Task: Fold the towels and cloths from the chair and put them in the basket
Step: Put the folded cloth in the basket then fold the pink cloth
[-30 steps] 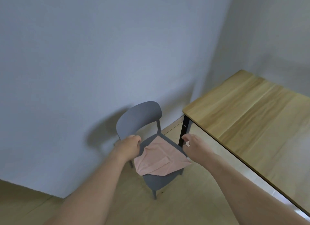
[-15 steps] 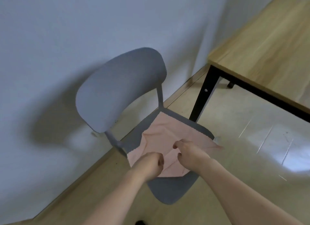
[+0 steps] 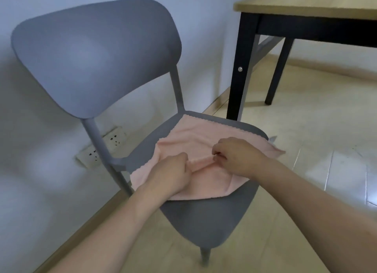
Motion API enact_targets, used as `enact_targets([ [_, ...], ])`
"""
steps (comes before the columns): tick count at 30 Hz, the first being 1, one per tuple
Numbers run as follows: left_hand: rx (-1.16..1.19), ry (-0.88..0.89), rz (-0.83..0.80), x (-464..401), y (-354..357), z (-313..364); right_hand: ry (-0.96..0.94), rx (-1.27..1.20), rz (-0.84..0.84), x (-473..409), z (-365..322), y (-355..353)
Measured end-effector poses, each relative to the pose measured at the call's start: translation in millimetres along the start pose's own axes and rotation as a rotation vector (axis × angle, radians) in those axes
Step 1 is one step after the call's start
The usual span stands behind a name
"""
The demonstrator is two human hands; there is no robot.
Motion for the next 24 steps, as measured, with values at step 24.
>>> enact_targets([
  [24,0.942,0.337,0.174,159.8,-150.4,30.5,0.18,-0.423,0.836,180.2,-139.5,-63.3],
])
Point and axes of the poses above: each hand's wrist, its own x-axis away from the middle knuckle, its own y-axis out of the palm, z = x × y, the point moved 1 cm from there along -x, towards the middle knuckle, and after that the axes turned 1 degree about -z, right-handed, at the moved point
